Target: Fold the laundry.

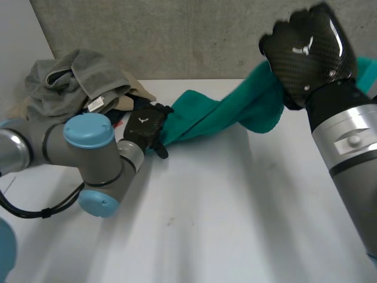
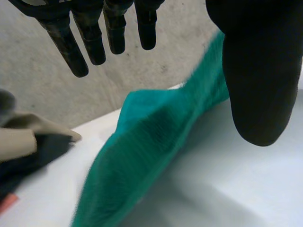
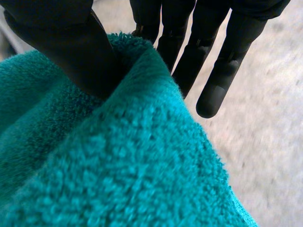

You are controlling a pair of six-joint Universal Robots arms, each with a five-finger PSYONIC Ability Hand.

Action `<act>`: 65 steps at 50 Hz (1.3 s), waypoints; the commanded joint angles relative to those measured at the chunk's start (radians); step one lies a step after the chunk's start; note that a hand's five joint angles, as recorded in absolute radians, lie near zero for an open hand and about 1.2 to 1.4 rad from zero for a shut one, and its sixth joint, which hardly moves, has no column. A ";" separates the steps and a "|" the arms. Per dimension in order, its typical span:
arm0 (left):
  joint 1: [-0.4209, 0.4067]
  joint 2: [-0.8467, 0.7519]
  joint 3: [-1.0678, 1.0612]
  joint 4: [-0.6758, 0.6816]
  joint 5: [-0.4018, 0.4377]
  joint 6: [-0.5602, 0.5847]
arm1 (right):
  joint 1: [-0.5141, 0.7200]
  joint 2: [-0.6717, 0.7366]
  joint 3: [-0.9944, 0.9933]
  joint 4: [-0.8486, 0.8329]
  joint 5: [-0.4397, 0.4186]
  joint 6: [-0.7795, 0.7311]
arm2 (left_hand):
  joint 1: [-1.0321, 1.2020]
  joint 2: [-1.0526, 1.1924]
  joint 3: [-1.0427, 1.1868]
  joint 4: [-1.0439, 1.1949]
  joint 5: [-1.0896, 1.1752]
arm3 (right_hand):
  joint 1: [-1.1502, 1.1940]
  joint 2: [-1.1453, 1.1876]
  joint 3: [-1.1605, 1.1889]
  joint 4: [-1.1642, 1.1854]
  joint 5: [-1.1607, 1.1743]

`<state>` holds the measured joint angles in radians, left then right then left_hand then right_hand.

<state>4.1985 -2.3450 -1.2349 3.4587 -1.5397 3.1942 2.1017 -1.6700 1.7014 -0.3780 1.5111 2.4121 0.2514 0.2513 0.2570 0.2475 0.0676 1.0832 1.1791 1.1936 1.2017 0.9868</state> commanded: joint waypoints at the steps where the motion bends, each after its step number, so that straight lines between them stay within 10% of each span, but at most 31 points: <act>1: -0.031 -0.097 0.087 -0.020 -0.002 -0.001 | 0.076 -0.086 -0.040 0.059 -0.014 0.015 | -0.017 -0.017 -0.023 -0.014 -0.008 | 0.313 0.217 0.203 0.195 0.235; 3: -0.034 -0.117 0.107 -0.020 -0.003 0.004 | 0.103 -0.109 -0.054 0.074 -0.014 0.018 | 0.029 0.029 0.024 0.033 0.039 | 0.313 0.217 0.203 0.195 0.235; 8: -0.025 -0.149 0.134 -0.023 -0.014 0.007 | 0.106 -0.128 -0.065 0.106 -0.011 0.010 | 1.143 1.143 1.138 1.147 1.153 | 0.313 0.217 0.203 0.195 0.235; 28: 0.127 0.325 -0.196 -0.239 0.007 0.088 | -0.278 0.030 0.044 0.159 -0.146 0.004 | 1.093 1.093 1.087 1.097 1.102 | 0.313 0.217 0.203 0.195 0.235; 37: 0.170 0.331 -0.264 -0.334 0.038 0.213 | -0.296 0.196 0.070 0.199 -0.183 -0.050 | 0.872 0.872 0.867 0.876 0.882 | 0.313 0.217 0.203 0.195 0.235; 49: 0.206 0.219 -0.117 -0.319 0.102 0.386 | -0.282 0.392 -0.058 0.183 -0.112 -0.110 | 1.145 1.145 1.139 1.149 1.154 | 0.313 0.217 0.203 0.195 0.235; 65: 0.137 0.038 0.503 0.184 0.053 0.299 | -0.224 0.530 -0.482 -0.375 0.150 -0.082 | 1.145 1.145 1.139 1.149 1.154 | 0.313 0.217 0.203 0.195 0.235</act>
<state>4.3652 -2.3024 -0.8216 3.4400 -1.4541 3.5607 1.8562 -1.1400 1.2725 -0.5114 1.6236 2.3197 1.1583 1.1980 1.1942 1.2017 0.9794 1.0831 1.1830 1.1941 1.2022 0.9871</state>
